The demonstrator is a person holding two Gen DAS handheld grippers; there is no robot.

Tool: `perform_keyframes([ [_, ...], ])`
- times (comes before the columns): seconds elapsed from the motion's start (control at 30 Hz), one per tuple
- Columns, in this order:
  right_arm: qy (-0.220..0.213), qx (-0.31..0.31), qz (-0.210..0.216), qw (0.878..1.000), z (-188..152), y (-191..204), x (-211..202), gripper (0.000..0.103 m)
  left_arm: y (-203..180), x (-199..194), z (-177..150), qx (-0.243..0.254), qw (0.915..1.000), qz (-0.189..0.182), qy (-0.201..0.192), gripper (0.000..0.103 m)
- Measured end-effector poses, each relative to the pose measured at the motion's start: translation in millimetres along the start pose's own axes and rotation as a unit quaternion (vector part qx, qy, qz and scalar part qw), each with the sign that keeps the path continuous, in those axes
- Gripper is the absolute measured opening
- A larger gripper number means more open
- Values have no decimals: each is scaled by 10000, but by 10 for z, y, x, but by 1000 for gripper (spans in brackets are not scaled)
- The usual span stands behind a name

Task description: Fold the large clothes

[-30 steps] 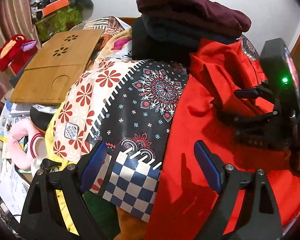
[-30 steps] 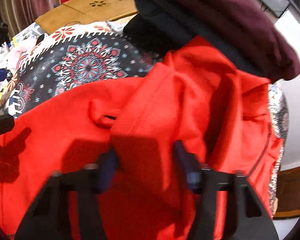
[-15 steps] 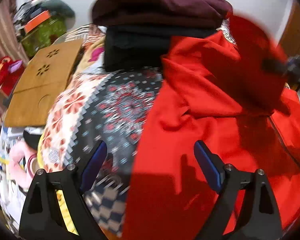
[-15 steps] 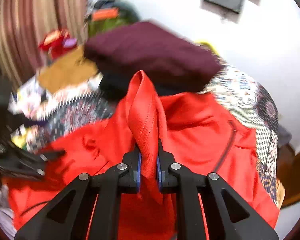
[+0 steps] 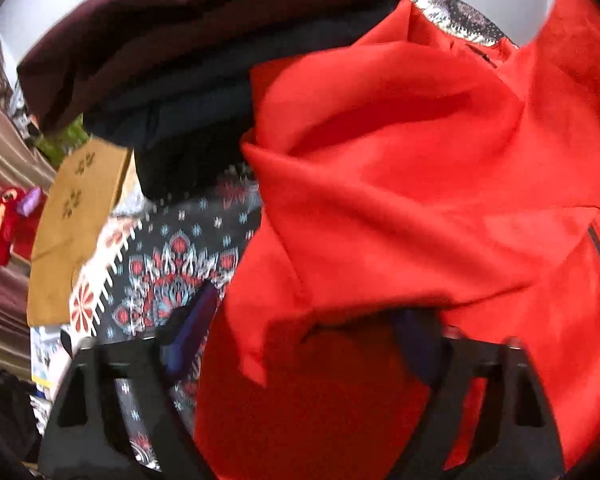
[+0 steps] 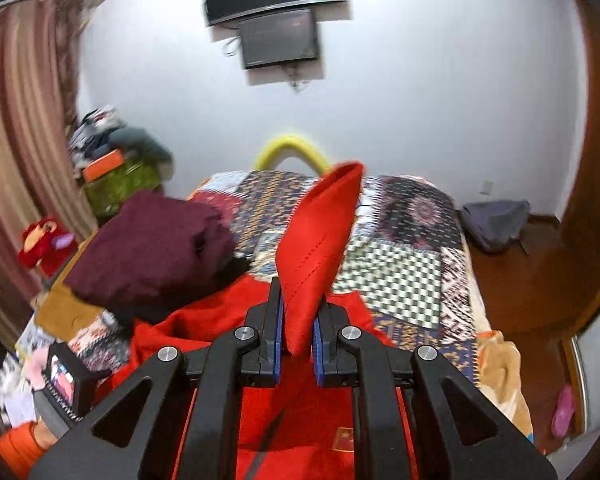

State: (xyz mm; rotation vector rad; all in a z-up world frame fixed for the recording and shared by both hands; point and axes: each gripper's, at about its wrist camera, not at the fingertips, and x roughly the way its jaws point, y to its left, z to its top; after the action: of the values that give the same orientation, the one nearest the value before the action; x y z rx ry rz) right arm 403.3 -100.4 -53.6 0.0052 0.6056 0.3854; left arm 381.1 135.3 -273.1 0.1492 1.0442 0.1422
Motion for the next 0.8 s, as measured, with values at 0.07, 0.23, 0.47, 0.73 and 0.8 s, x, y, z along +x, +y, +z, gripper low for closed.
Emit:
perform_keyframes([
  [0.07,15,73,-92,9999,-64,-68,-25,10,1,-8,14,-68,9999,-101,-1,33],
  [0.23,260,291,-273,9989,-258,-367,15,10,229,-194,1,-555,9979,-161,-295,17],
  [0.47,1151,684,-397,9902,-789,-805,172,10,476,-175,-102,-868,9958,-237,-168,17],
  [0.73,2114,985,-452,9714,-1374,-1132,268,10,410,2,-307,-781,9967,-160,161,25],
  [0.8,2243,1076,-436,9676,-1479,-1191,241,10,392,2,-304,-767,9968,-99,199,30],
])
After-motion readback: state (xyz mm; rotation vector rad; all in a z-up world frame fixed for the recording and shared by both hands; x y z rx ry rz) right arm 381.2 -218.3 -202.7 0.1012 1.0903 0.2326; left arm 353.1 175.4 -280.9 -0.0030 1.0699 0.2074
